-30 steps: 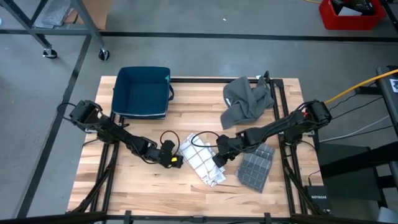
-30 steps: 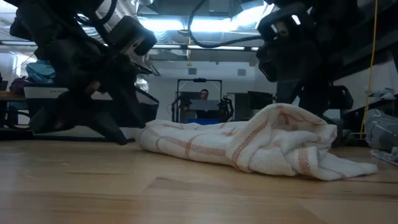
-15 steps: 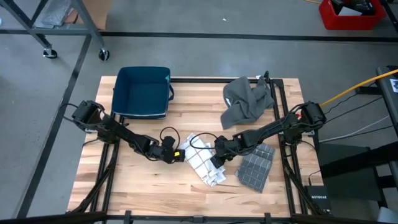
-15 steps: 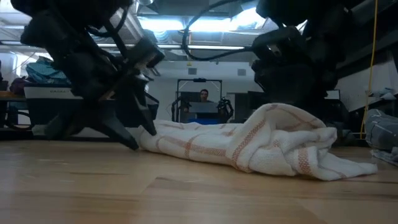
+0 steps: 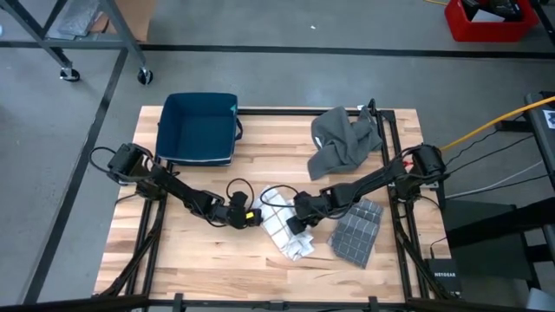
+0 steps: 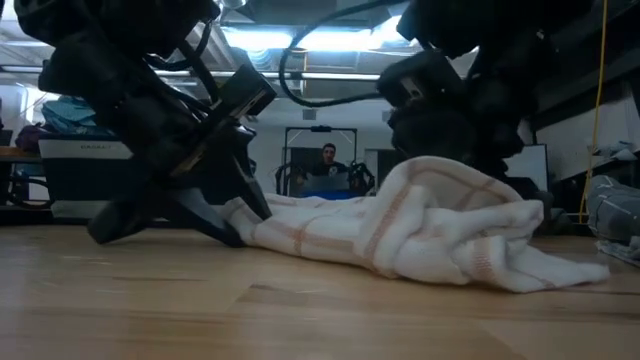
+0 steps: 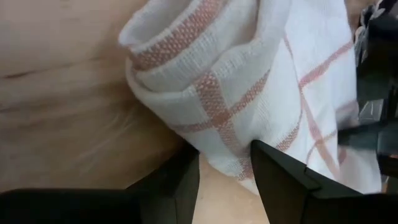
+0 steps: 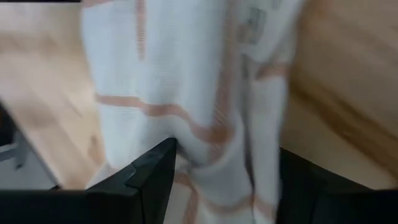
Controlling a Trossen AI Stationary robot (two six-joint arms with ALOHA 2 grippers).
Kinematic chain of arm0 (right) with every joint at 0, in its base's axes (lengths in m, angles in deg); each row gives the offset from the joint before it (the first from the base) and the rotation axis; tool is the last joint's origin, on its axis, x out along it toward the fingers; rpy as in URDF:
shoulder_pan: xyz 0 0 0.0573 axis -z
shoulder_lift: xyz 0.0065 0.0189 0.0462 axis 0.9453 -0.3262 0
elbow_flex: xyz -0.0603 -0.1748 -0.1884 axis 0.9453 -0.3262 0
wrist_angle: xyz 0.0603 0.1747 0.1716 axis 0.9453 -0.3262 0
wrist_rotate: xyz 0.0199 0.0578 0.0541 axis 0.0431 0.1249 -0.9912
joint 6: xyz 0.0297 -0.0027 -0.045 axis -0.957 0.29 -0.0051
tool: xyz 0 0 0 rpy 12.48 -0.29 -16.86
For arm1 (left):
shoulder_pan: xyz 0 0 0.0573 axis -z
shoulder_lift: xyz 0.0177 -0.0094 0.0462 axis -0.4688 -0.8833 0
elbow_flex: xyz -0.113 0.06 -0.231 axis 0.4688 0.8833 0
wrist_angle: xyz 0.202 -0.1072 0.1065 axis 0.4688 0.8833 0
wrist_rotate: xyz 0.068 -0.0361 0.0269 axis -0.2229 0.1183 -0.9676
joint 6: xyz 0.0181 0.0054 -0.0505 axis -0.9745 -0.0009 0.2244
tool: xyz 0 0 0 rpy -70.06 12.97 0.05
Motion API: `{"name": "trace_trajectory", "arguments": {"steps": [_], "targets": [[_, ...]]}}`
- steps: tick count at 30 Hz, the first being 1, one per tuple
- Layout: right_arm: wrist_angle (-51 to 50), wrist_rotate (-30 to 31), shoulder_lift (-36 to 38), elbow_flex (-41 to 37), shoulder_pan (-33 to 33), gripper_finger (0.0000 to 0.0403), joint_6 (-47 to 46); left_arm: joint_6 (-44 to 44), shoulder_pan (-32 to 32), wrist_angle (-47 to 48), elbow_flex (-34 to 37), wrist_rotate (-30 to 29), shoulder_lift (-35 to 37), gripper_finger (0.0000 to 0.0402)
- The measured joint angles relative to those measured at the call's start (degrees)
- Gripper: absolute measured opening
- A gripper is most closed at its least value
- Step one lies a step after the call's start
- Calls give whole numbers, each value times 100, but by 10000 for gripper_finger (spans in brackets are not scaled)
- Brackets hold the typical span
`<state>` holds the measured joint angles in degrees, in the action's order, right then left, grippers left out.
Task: Fold towel
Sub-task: Stack the white towel on top of the gray patterned towel
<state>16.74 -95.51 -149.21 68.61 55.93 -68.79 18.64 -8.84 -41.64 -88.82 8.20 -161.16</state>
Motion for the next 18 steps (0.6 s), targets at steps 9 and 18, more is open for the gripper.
{"name": "trace_trajectory", "arguments": {"steps": [9, 18], "targets": [[720, -22, -68, -33, -39, 211, -156, -960, -143, -23, -2, -165, -7, 96], [799, 711, -66, -33, -492, 62, -427, -2000, -71, -29, -37, -442, -24, 13]]}}
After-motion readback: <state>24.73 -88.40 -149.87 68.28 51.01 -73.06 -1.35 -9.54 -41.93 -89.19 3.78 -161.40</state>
